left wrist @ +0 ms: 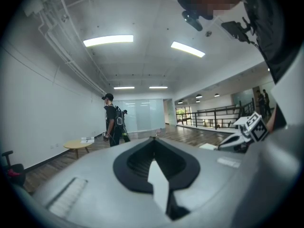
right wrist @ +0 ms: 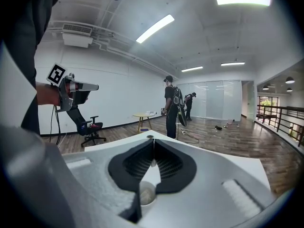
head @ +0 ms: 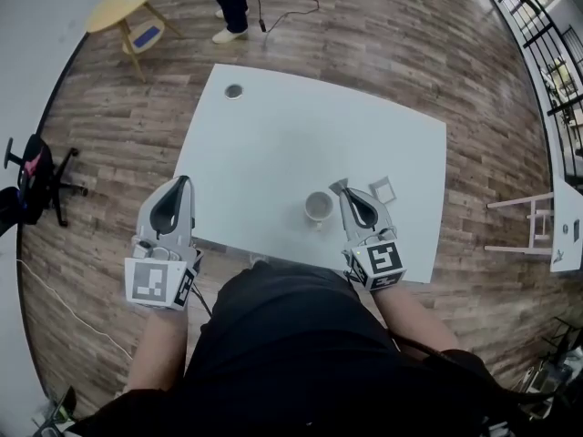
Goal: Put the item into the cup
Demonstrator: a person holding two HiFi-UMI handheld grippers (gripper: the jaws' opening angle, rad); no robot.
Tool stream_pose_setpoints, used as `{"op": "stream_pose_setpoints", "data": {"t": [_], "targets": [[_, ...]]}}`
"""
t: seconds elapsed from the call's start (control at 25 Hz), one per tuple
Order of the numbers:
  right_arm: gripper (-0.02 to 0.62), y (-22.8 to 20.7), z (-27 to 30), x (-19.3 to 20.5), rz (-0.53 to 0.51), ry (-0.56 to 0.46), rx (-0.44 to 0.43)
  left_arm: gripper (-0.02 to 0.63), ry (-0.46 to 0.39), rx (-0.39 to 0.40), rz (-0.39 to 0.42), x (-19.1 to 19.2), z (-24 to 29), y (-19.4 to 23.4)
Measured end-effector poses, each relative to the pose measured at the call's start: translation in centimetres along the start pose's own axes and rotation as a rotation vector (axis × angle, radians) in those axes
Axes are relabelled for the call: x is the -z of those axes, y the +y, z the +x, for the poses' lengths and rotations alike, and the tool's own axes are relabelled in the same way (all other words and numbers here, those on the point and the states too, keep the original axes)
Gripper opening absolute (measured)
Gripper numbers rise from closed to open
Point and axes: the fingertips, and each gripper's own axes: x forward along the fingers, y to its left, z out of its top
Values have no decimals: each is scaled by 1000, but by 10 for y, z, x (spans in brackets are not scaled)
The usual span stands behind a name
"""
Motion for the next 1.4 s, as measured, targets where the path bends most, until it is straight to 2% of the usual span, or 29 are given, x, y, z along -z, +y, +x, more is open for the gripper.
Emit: {"op": "stream_pose_setpoints", "data": {"t": [0.32, 0.6, 1.4], "targets": [[5, 6, 0, 4, 1, 19, -6, -2, 21, 34, -11, 9, 10, -2], [5, 23, -4, 16, 8, 45, -48, -2, 31, 77, -12, 11, 24, -14], [5, 26, -1, 37, 52, 87, -32, -2, 69, 125, -22, 22, 38, -17]]}}
